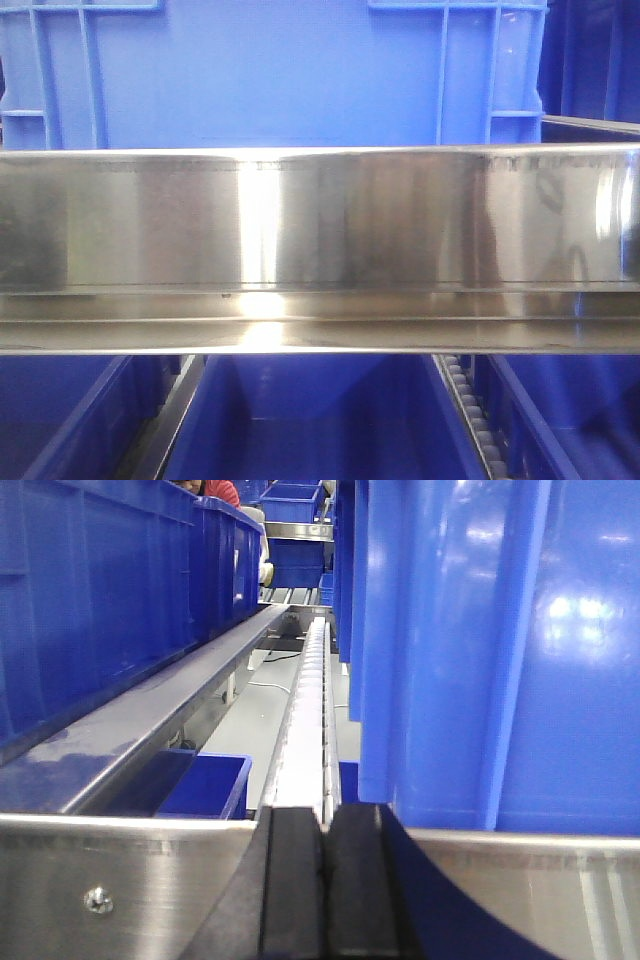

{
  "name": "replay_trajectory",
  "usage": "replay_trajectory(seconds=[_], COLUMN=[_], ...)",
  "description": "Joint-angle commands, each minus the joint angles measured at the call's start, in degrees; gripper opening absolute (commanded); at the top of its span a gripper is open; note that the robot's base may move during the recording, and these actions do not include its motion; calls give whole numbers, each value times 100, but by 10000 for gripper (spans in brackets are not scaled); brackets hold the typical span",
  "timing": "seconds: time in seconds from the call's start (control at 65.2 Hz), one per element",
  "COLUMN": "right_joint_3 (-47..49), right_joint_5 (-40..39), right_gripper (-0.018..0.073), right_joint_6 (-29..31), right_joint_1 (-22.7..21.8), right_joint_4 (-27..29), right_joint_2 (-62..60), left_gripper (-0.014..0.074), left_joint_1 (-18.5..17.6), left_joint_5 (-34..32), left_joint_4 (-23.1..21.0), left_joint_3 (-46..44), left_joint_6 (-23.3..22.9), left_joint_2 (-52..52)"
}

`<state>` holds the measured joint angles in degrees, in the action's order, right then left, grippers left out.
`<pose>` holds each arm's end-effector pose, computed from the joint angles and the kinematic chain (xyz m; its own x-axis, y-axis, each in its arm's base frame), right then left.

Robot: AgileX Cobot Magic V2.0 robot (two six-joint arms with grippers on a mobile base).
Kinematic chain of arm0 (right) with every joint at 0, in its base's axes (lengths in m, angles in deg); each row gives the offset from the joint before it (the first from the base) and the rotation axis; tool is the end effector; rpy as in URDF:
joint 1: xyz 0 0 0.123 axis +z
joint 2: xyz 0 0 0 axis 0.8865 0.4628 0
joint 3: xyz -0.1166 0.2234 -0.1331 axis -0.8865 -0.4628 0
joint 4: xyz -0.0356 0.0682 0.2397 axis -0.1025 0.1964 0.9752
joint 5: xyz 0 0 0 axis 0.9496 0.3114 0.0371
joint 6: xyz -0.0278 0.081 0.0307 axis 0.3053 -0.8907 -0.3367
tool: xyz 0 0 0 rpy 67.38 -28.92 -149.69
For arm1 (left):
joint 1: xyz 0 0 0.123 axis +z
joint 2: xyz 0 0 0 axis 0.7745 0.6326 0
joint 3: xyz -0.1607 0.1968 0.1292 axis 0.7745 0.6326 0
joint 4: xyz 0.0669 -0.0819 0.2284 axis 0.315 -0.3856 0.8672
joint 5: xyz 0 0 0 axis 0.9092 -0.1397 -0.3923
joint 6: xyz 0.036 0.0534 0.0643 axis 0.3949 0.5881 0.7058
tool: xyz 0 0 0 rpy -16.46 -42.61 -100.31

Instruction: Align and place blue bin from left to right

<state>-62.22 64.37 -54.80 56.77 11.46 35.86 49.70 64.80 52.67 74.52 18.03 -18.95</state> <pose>0.0566 -0.0053 0.2020 -0.0344 -0.0008 -0.9994 0.0949 0.9955 -0.0040 0.0569 -0.0009 0.2031 -0.0147 0.0386 -0.9991 0.0179 0.9991 0.0383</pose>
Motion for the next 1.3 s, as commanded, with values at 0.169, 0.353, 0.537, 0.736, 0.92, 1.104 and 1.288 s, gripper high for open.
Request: replay_trajectory(seconds=[0.169, 0.353, 0.537, 0.736, 0.92, 1.104, 1.288], right_joint_3=[5, 5, 5, 5, 5, 5, 420], right_joint_5=[-123, -123, -139, -597, -1039, -1294, -929], right_gripper=[-162, -162, -162, -162, -162, -162, -162], right_joint_6=[23, 23, 23, 23, 23, 23, 23], right_joint_1=[15, 15, 13, 13, 13, 13, 13], right_joint_4=[16, 16, 16, 16, 16, 16, 16], right_joint_2=[-23, -23, -23, -23, -23, -23, -23], left_gripper=[-110, -110, -110, -110, -110, -110, -110], left_joint_1=[10, 10, 10, 10, 10, 10, 10], left_joint_5=[-89, -89, -89, -199, -817, -1654, -1461], left_joint_4=[13, 13, 13, 13, -20, -67, -67], left_joint_3=[-20, -20, -20, -20, -20, -20, -605], left_joint_6=[14, 14, 14, 14, 14, 14, 14], left_joint_2=[-22, -22, -22, -22, -22, -22, -22])
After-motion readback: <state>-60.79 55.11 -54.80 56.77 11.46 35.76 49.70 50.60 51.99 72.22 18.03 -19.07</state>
